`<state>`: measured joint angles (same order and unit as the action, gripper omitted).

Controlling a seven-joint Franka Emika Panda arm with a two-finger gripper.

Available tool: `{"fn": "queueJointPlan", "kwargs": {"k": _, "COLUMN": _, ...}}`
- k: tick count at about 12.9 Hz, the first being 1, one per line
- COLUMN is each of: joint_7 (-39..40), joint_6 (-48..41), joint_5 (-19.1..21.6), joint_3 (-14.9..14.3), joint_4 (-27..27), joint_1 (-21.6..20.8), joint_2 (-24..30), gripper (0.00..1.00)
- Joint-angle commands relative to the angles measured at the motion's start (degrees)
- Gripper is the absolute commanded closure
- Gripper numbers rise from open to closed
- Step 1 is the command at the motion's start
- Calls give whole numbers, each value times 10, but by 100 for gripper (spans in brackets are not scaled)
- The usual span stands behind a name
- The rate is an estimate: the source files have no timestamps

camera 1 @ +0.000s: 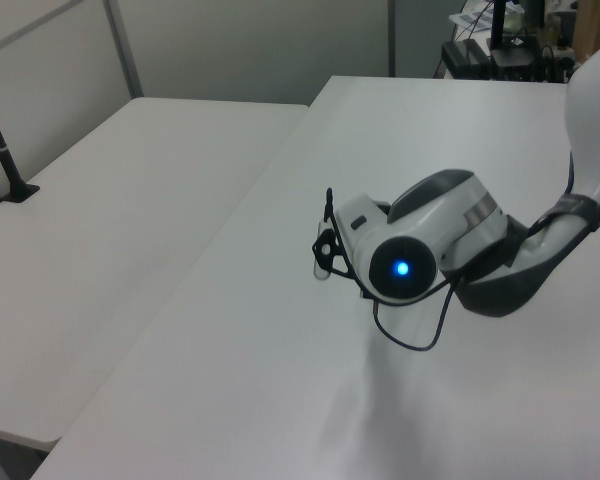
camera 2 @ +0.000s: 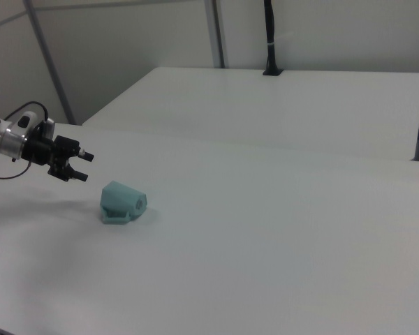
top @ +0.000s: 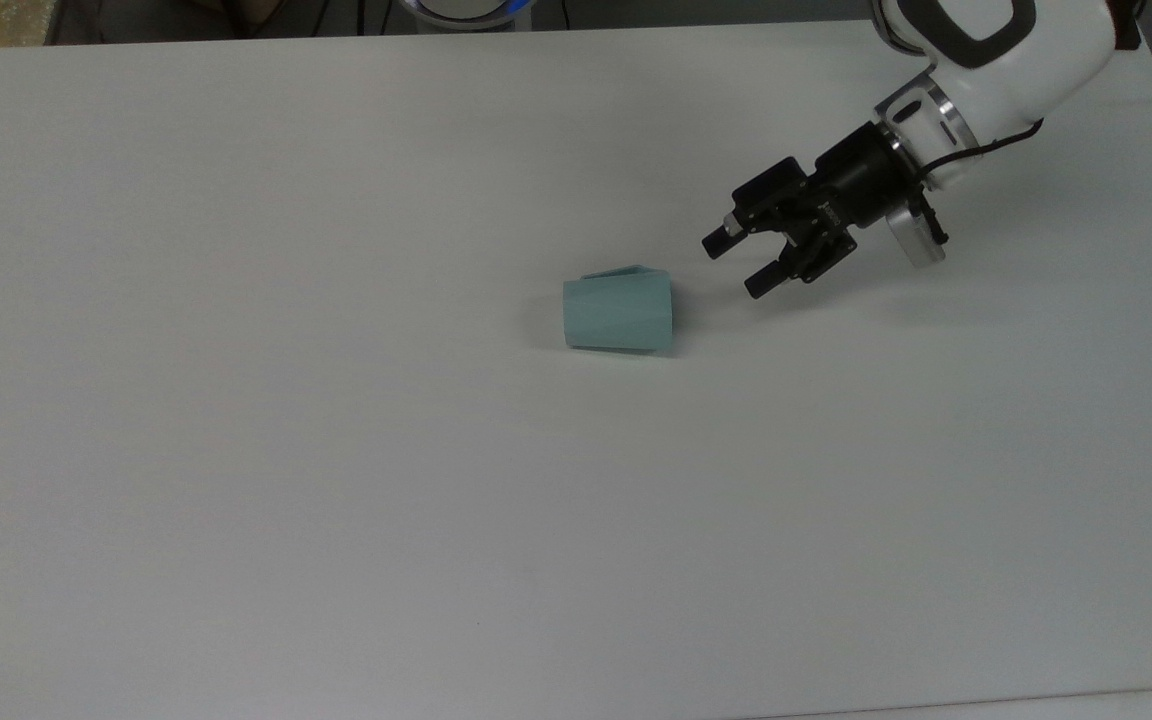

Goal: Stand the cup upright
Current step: 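Move the open gripper down to the teal cup's base and close on it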

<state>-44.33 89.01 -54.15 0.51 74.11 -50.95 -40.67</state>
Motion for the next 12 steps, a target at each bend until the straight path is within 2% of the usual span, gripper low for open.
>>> {"fn": "queueJointPlan", "kwargs": {"k": 1, "joint_7": -13, "joint_6": 8, "joint_5": -10, "joint_3": -8, "joint_4": 5, "joint_1": 2, "joint_2": -22, "gripper": 0}}
{"fn": "queueJointPlan", "kwargs": {"k": 4, "joint_7": -27, "joint_6": 6, "joint_5": -12, "joint_3": -9, "joint_4": 21, "joint_1": 18, "joint_2": -32, "gripper": 1}}
{"fn": "queueJointPlan", "kwargs": {"k": 7, "joint_7": -28, "joint_6": 7, "joint_5": -41, "joint_3": -10, "joint_4": 40, "joint_1": 27, "joint_2": -45, "gripper": 3}}
{"fn": "queueJointPlan", "kwargs": {"k": 11, "joint_7": -34, "joint_6": 0, "joint_5": -42, "joint_3": -15, "joint_4": 45, "joint_1": 28, "joint_2": -45, "gripper": 4}}
{"fn": "queueJointPlan", "kwargs": {"k": 12, "joint_7": -34, "joint_6": -2, "joint_5": -43, "joint_3": -17, "joint_4": 48, "joint_1": 28, "joint_2": -45, "gripper": 7}}
